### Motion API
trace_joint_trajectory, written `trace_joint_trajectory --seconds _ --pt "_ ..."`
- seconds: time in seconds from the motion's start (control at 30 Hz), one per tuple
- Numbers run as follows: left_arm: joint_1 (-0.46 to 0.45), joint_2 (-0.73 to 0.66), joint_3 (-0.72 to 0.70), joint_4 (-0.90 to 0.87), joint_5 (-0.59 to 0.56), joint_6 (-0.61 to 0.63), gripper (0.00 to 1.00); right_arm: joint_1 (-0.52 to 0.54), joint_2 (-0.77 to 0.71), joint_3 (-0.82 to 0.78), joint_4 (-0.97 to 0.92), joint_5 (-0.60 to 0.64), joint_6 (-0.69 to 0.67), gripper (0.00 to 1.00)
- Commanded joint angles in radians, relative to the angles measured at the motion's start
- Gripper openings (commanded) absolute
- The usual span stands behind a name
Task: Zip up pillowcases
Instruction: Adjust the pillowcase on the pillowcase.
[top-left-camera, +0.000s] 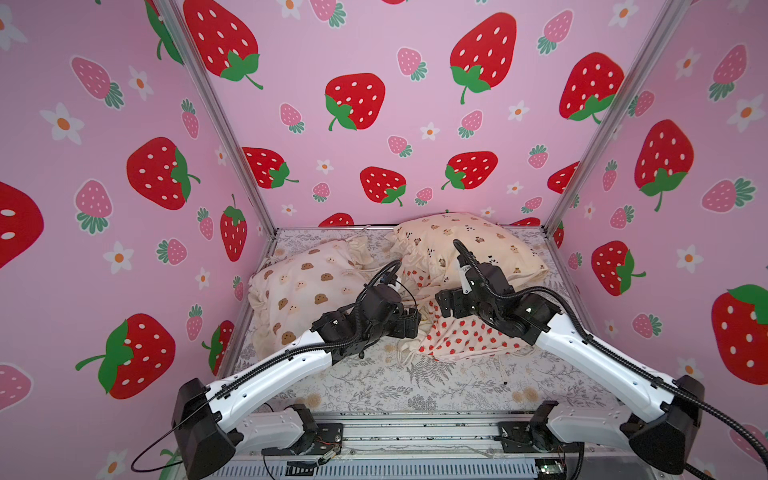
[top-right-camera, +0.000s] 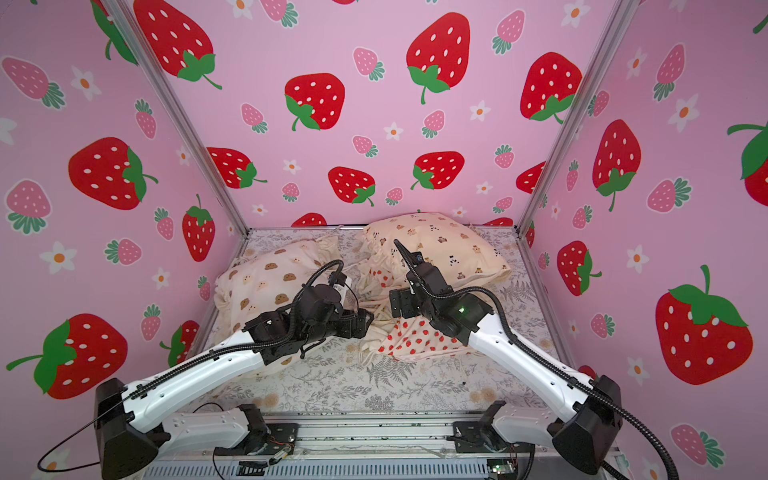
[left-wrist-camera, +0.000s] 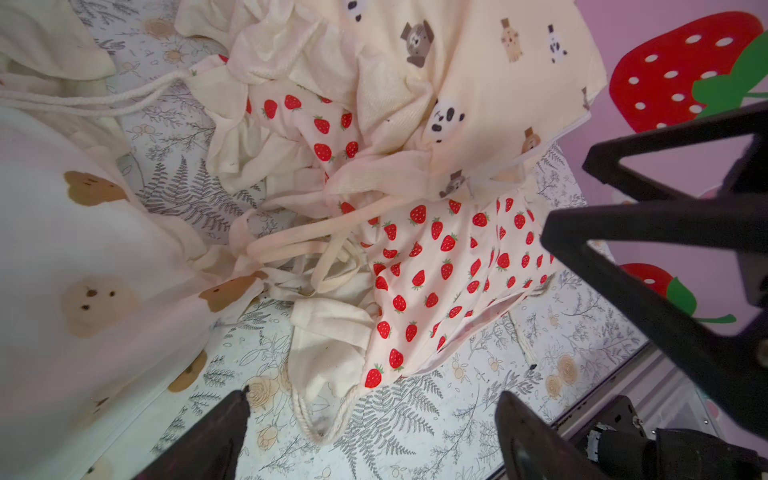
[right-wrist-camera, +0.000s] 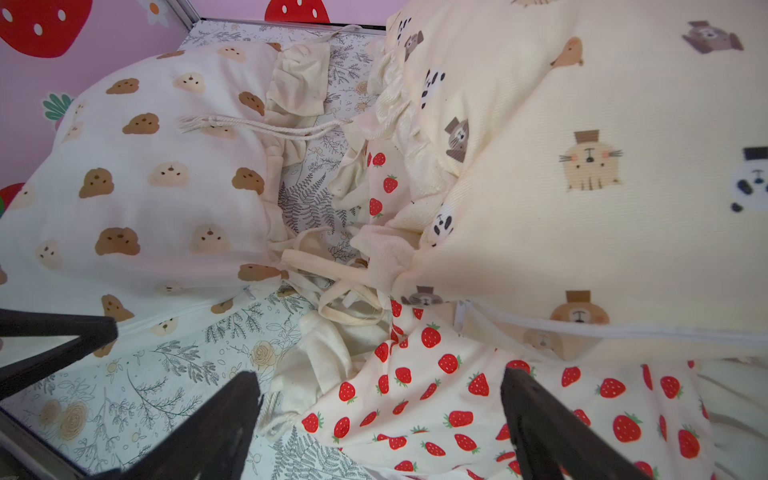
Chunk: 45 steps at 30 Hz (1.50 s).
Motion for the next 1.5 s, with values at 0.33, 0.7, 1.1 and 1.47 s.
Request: trace_joint_trajectory --seconds 0.33,0.7,1.1,1.47 --pt "0.0 0.199 0.046 0.253 0.098 0.211 0.84 -0.059 -0.111 -0.042 -0.159 0.022 0.074 0.88" --pt "0.033 0.415 0.169 0.35 0.152 0.233 0.83 -0.137 -0.124 -0.066 -0.178 -0.043 0.1 0.83" --pt "0.106 0.544 0.23 0.442 0.27 0.218 0.75 -0.191 -0.127 -0.088 -0.161 -0.095 0.086 0.83" --pt "0.124 0.622 0.282 0.496 0.369 0.218 0.49 -0.277 -0.086 -0.068 -0.146 -0.114 0.086 0.83"
